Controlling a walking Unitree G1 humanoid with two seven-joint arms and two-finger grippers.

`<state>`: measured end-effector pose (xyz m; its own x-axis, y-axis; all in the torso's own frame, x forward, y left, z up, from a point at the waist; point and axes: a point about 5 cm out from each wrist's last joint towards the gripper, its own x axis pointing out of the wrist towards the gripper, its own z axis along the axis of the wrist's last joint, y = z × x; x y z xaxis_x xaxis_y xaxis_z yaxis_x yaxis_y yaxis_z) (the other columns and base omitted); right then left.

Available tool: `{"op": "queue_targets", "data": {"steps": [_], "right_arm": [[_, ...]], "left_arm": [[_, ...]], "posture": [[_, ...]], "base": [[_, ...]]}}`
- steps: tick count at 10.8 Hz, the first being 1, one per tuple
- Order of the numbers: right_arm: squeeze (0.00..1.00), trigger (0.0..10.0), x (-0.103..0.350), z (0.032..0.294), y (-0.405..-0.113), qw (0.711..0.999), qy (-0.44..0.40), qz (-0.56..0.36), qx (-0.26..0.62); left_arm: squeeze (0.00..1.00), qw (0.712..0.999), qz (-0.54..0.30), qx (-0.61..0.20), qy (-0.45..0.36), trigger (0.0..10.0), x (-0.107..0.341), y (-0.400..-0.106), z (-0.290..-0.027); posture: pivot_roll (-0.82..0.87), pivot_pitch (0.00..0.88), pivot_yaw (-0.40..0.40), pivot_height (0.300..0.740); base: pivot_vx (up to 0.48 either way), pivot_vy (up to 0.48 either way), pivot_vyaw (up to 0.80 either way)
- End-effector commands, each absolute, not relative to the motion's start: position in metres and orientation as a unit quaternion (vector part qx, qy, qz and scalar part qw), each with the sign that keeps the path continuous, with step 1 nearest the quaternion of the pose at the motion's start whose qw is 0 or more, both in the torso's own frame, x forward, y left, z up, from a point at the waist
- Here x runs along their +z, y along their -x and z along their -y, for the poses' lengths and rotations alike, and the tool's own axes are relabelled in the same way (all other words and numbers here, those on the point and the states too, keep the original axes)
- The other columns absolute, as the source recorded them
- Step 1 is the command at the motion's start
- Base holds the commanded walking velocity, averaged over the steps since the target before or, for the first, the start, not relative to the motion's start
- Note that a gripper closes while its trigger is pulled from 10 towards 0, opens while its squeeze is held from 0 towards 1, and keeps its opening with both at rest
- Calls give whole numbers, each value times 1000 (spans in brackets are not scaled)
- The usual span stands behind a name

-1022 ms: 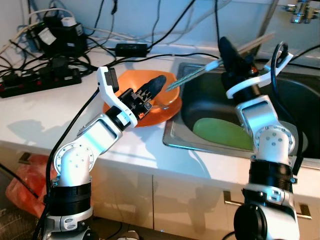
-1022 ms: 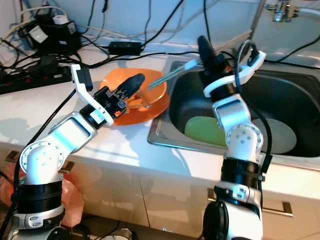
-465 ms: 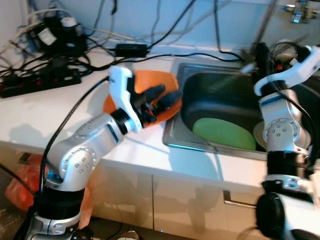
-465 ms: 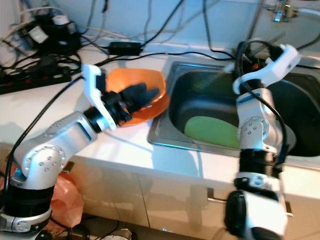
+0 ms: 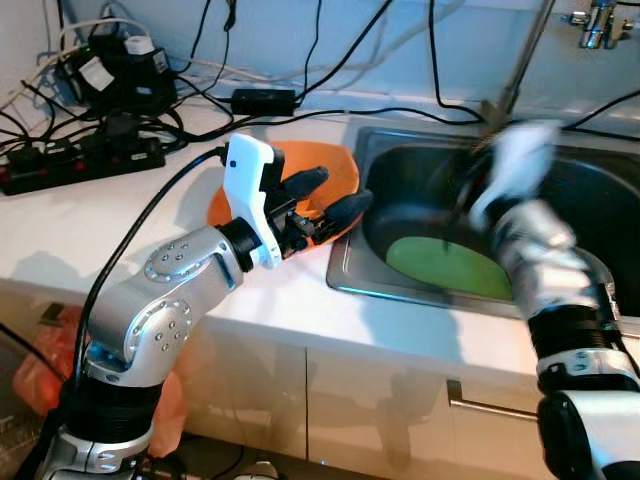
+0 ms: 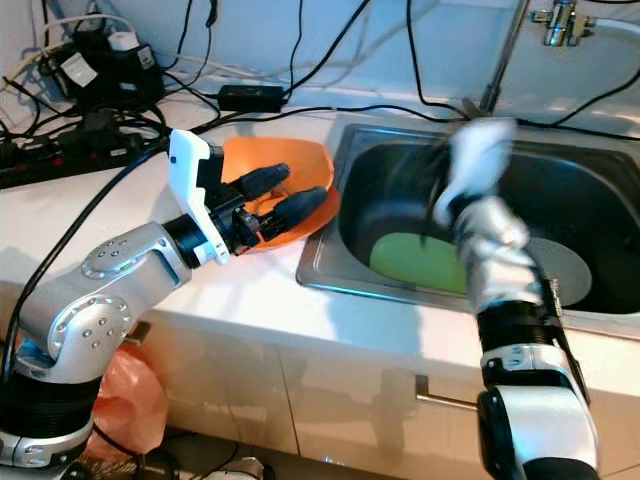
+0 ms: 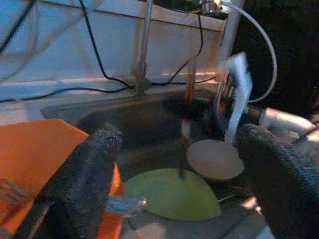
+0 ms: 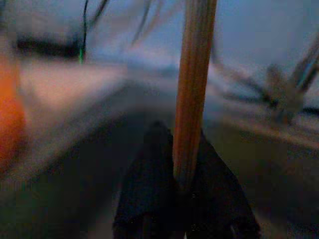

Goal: Kitchen organization

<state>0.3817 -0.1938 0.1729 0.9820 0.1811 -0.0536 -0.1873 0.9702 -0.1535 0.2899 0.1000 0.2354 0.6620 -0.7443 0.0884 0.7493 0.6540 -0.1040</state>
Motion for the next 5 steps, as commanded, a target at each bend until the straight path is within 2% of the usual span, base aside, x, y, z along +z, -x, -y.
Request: {"op": "queue_targets", "data": {"steps": [1,2,3,5], "right_arm": [[0,10000,165,197,-381,986,123,-47,102],[176,10000,164,199,-385,984,121,-66,116],[1000,10000,166,198,-386,983,122,-64,122],[1000,10000,174,192,-389,981,120,-51,145]], "left_arm": [[1000,910,28,-409,55,10000,238,-290,-101],[1000,922,38,-384,34,10000,241,-296,-109],[1000,925,37,-376,34,10000,240,-297,-112],[1000,932,33,-361,26,10000,238,-299,-118]], "posture": [[211,3,26,740],[212,2,24,740],[214,6,26,740],[214,15,32,740]], "base": [[0,0,0],[0,0,0],[0,0,0],[0,0,0]]}}
